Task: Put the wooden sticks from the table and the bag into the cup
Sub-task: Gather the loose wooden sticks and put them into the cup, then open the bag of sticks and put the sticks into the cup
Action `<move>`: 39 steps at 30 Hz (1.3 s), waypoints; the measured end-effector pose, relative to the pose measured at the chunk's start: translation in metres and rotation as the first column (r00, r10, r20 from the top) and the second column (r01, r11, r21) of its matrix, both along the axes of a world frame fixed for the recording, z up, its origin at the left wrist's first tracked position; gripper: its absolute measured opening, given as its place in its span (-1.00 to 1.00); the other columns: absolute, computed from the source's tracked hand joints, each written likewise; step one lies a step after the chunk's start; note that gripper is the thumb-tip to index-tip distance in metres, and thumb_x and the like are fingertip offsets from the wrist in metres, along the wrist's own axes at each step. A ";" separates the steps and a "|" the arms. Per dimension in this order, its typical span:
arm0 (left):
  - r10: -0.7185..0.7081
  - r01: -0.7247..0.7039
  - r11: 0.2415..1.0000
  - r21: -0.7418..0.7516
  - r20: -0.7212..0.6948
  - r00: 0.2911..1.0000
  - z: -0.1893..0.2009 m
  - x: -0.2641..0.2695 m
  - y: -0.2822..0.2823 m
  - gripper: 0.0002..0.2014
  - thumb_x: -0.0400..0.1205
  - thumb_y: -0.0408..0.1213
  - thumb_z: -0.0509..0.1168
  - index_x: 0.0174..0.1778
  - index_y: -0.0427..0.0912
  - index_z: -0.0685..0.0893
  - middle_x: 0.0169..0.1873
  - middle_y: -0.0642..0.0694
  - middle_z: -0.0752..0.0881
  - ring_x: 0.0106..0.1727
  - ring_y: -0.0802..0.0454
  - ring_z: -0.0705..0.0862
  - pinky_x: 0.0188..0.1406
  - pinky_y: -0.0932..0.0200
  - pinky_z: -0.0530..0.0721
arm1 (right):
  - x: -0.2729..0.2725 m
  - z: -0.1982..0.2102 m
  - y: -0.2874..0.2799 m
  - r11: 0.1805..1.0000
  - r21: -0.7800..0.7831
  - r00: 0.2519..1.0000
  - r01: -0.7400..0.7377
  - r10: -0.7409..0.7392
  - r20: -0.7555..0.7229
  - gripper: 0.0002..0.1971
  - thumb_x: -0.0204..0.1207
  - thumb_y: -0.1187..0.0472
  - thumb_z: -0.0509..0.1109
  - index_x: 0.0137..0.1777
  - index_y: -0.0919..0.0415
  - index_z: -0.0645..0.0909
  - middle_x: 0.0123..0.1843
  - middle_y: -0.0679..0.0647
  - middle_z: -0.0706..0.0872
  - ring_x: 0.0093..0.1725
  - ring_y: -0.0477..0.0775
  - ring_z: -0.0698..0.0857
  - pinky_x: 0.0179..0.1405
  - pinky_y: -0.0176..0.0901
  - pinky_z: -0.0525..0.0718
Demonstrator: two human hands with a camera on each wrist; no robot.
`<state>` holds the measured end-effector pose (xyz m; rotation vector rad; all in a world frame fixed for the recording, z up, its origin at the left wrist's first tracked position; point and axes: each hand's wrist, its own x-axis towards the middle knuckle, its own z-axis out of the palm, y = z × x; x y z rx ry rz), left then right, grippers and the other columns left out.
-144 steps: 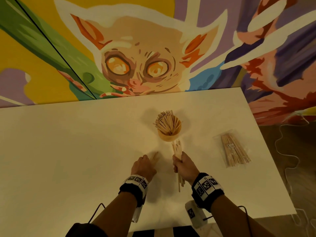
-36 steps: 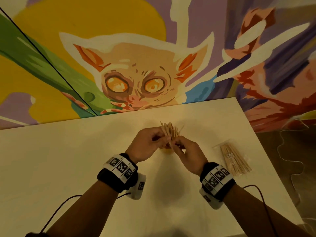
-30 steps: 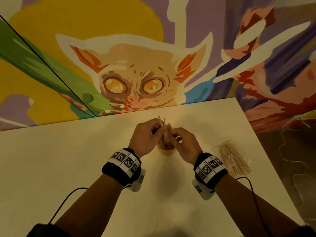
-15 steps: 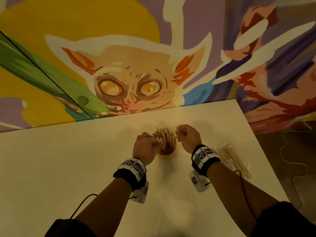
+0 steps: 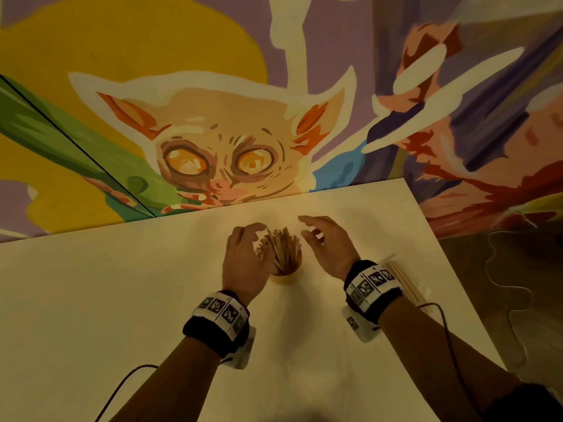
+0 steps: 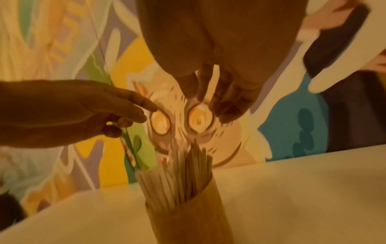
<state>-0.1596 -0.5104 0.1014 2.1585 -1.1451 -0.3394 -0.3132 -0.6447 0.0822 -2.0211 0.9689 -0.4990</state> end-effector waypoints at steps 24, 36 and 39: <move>-0.192 0.435 0.726 0.533 -0.450 0.872 -0.105 -0.189 -0.102 -0.63 0.58 0.10 0.35 0.06 -0.13 0.76 0.01 -0.16 0.81 0.07 -0.17 0.77 0.07 0.03 0.69 | -0.206 -0.097 -0.033 0.864 0.173 0.656 0.473 -0.215 -0.723 0.03 0.25 -0.36 0.53 0.58 0.23 0.27 0.49 0.24 0.46 0.45 0.32 0.48 0.45 0.18 0.51; -0.075 0.396 0.846 0.357 -0.655 0.752 -0.119 -0.196 -0.102 -0.62 0.44 0.14 0.41 0.03 -0.03 0.71 -0.03 -0.05 0.85 0.01 -0.08 0.83 0.14 -0.08 0.81 | -0.207 -0.100 -0.023 0.803 0.379 0.858 0.459 -0.291 -0.423 -0.84 0.64 -0.01 0.29 -0.03 0.06 0.48 0.03 0.20 0.73 -0.05 0.28 0.72 0.05 0.25 0.76; 0.003 0.296 0.920 0.258 -0.758 0.652 -0.099 -0.192 -0.097 -0.65 0.44 0.07 0.50 -0.08 -0.12 0.67 -0.22 -0.13 0.85 -0.16 -0.12 0.84 0.09 -0.29 0.83 | -0.202 -0.076 -0.012 0.739 0.549 0.921 0.390 -0.330 -0.209 -0.84 0.59 0.11 0.47 0.08 0.10 0.59 0.02 0.14 0.76 0.00 0.22 0.77 -0.15 0.09 0.81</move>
